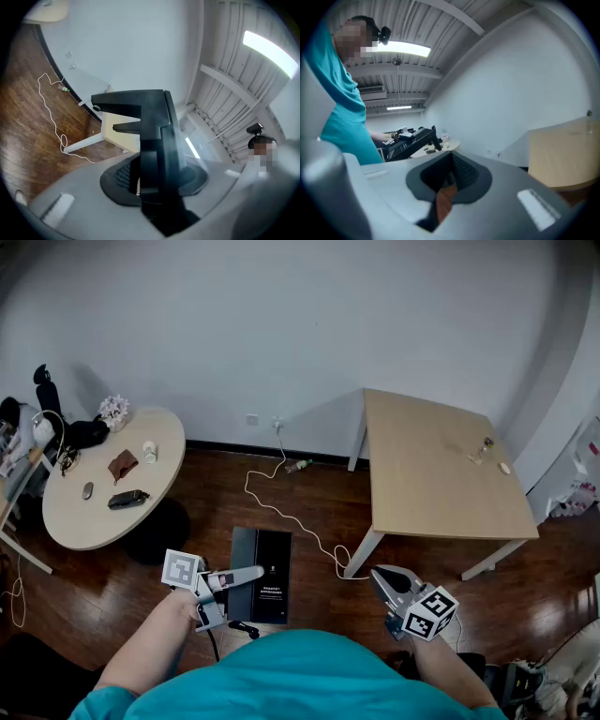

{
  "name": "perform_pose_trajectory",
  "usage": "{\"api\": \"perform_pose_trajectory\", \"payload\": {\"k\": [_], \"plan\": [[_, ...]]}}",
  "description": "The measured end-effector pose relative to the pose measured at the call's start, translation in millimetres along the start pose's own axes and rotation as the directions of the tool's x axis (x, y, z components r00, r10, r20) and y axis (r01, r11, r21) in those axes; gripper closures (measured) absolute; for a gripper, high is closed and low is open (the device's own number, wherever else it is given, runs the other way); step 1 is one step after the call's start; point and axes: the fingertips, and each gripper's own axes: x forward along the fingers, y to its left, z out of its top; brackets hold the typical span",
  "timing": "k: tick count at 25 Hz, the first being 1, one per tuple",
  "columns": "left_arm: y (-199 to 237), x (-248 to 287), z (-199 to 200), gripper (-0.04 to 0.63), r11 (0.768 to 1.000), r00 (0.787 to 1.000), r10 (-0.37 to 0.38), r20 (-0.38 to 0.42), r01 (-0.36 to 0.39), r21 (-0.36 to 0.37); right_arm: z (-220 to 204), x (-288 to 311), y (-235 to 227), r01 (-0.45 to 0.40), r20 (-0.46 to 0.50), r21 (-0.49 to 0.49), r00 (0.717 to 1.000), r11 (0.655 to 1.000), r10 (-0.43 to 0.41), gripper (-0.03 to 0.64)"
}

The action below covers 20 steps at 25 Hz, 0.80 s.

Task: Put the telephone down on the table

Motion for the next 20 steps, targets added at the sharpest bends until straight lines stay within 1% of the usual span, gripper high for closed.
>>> {"api": "perform_pose_trajectory", "payload": {"k": [7,13,17,20], "plan": [[-5,50,-4,0.423,1.0,1.0,-0.014,-0.025,0.015,0.015,3,-38,-27,0.027,0.009,0.008,1.0,1.0,-0.027,0.615],[-13,115,-18,0.425,1.0,0.998,-0.017,-0.053,0.018,0.025,7,-98,-64,0.076,0.021,0.01,0.997,0.997,-0.077,0.615],[-18,162,-30,0.423,0.998,0.997,-0.036,-0.063,0.039,0.041,5,-141,-90,0.108,0.018,0.011,0.994,0.994,-0.108,0.615],[-17,192,-37,0.423,0.998,0.996,-0.044,-0.075,0.047,0.035,4,-165,-109,0.134,0.018,0.02,0.991,0.991,-0.134,0.615]]}}
